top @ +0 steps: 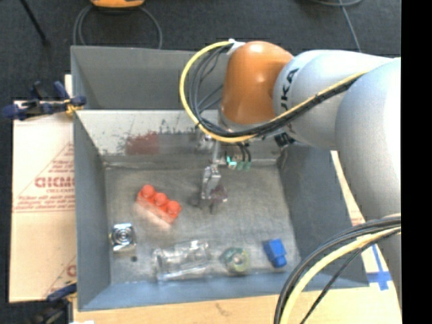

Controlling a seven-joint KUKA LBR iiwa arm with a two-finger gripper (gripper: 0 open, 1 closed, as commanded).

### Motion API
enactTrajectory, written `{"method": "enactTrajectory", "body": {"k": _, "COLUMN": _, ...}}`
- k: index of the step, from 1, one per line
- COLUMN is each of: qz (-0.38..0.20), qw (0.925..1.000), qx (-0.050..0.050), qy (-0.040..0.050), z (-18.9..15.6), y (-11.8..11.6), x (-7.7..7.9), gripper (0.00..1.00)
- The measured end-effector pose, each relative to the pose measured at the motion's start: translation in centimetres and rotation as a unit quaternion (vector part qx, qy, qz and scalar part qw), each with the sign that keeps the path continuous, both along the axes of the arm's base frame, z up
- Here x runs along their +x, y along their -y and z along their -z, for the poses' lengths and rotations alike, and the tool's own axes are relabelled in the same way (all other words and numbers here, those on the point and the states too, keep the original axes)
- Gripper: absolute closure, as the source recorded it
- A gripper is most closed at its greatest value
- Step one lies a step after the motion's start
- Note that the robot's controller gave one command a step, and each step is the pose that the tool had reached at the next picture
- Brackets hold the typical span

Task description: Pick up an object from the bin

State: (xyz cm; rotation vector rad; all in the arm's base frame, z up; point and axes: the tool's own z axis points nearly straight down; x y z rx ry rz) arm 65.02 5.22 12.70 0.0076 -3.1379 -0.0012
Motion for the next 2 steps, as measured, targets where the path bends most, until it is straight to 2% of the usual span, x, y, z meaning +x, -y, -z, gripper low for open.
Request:
{"method": "enactTrajectory", "body": {"k": 1, "qz": -0.187, "qw": 0.9823, "qx": 0.0, "qy": 0.0074, "z": 5.3, "y": 3.1, "x": -1.7, "gripper": 0.0}}
{"method": "enactTrajectory", "body": {"k": 2, "qz": -0.237, "qw": 0.9715, "qx": -0.001, "qy": 0.0041, "z": 2.5, "y": 2.3, "x": -3.1, "gripper": 0.0}}
